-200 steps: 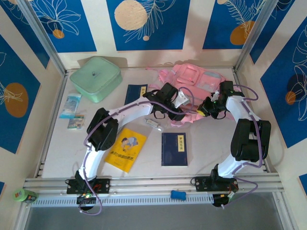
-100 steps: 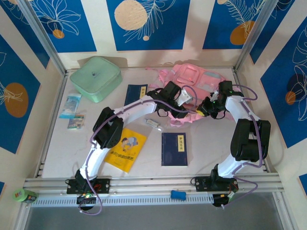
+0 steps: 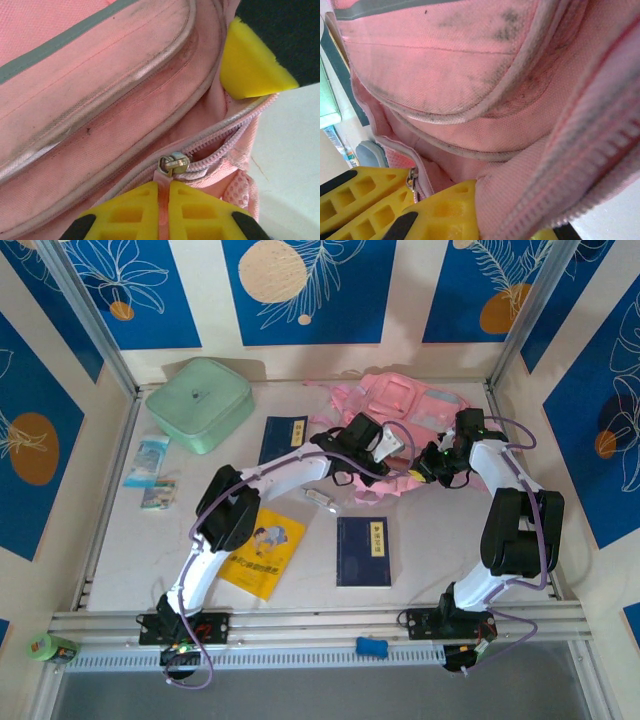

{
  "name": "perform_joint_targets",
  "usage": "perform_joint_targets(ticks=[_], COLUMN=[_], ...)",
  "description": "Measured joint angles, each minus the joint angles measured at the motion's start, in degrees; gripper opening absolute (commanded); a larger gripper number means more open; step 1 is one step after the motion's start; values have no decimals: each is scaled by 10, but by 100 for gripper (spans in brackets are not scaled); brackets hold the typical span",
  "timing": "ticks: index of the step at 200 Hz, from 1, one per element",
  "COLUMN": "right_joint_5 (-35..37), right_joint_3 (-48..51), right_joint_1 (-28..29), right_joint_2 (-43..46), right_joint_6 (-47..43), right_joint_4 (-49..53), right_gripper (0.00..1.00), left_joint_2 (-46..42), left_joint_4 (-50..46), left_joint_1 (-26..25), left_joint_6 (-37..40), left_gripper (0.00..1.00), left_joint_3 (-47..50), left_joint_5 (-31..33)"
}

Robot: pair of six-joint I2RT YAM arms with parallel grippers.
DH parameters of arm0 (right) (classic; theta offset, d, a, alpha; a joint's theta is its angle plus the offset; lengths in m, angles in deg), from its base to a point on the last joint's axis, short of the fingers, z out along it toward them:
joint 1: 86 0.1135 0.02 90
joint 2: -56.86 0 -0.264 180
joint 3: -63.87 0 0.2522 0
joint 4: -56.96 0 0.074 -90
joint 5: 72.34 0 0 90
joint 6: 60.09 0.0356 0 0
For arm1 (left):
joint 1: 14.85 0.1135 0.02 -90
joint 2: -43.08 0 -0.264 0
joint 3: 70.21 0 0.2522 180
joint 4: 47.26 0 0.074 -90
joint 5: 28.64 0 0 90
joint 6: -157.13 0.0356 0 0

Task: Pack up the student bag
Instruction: Unzip the student bag at the center of the table.

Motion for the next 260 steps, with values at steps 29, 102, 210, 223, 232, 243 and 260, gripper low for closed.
perform_joint_targets(ticks=[29, 102, 210, 223, 232, 243, 260], right_joint_5=[-4, -12, -15, -18, -18, -18, -17], right_joint_3=[0, -2, -17, -17, -17, -17, -17], right_joint_1=[-5, -26, -24, -24, -22, -20, -17], right_joint_2=[0, 0, 0, 0, 0, 0, 0], right_joint_6=[0, -2, -2, -2, -2, -2, -2], right_joint_4=[0, 6, 9, 8, 8, 7, 7], right_gripper=[0, 0, 0, 0, 0, 0, 0], left_joint_2=[-5, -42, -56, -56, -55, -50, -34], left_joint_4=[3, 0, -25, -28, -40, -60, -81], left_joint_1=[-1, 37, 2, -7, -12, -13, -10], left_joint_6=[8, 31, -106, -108, -108, -106, -103], left_gripper=[6, 3, 35, 36, 36, 36, 36], left_joint_3=[14, 76, 38, 33, 25, 5, -41], left_joint_5=[26, 105, -40, -52, -54, -55, -54])
